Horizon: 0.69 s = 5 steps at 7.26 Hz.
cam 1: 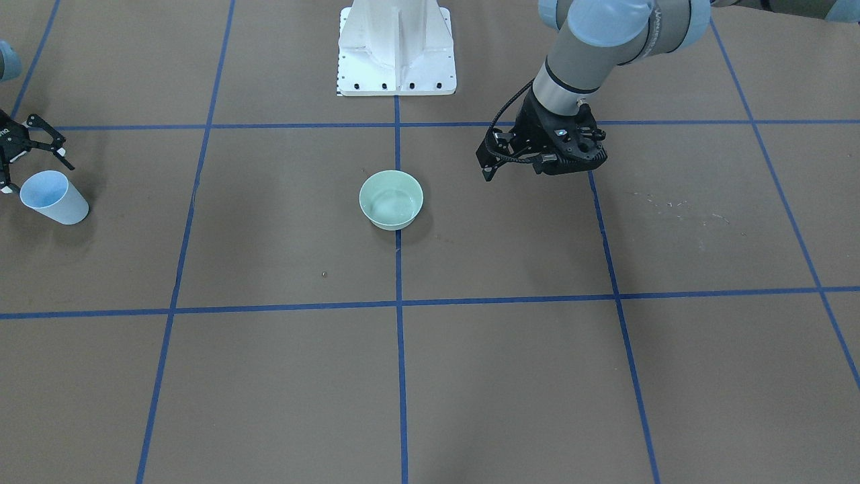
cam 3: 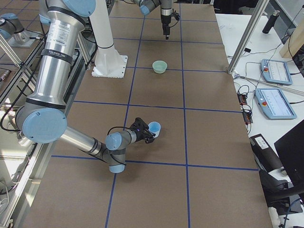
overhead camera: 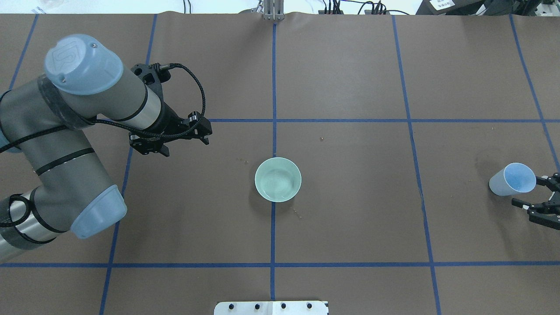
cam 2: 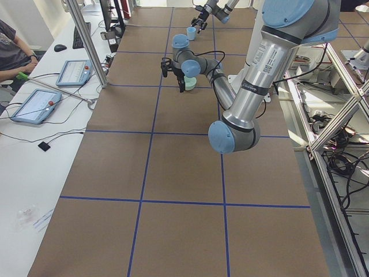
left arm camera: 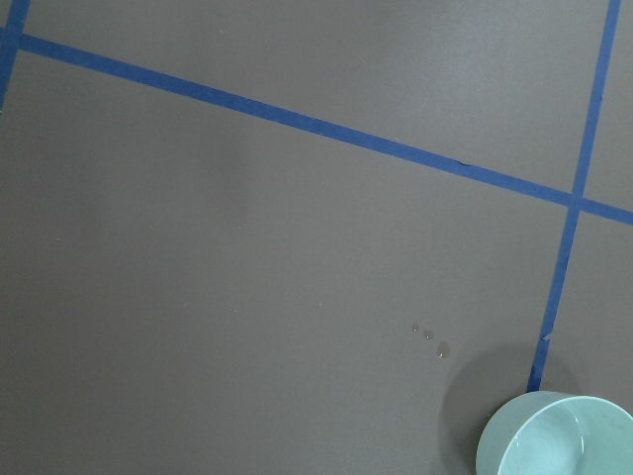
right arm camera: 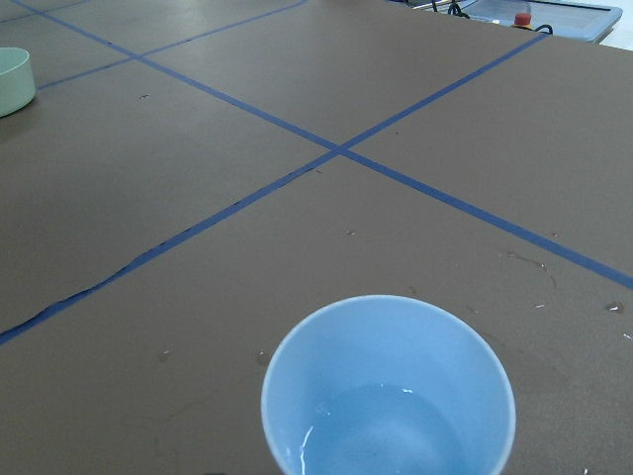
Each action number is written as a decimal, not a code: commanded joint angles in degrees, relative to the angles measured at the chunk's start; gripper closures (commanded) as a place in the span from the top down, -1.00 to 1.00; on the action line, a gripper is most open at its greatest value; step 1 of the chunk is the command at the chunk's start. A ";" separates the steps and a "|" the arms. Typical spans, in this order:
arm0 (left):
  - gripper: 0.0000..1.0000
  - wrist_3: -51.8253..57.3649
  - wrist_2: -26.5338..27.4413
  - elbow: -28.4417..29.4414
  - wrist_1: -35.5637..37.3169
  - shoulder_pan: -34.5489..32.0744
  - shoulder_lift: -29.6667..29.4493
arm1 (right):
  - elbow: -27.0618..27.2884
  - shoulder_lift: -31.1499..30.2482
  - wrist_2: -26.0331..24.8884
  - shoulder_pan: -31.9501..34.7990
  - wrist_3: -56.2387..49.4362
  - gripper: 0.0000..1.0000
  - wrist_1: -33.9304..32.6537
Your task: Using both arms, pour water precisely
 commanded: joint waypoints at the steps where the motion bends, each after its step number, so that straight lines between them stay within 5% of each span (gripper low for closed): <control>1: 0.99 0.00 -0.01 -0.03 0.00 -0.13 -0.03 | -2.21 0.37 -1.51 -0.05 -0.62 0.85 0.53; 5: 0.99 0.00 -0.01 -0.11 2.02 -0.39 -0.21 | -3.46 2.04 -2.84 -0.14 -1.25 0.84 1.15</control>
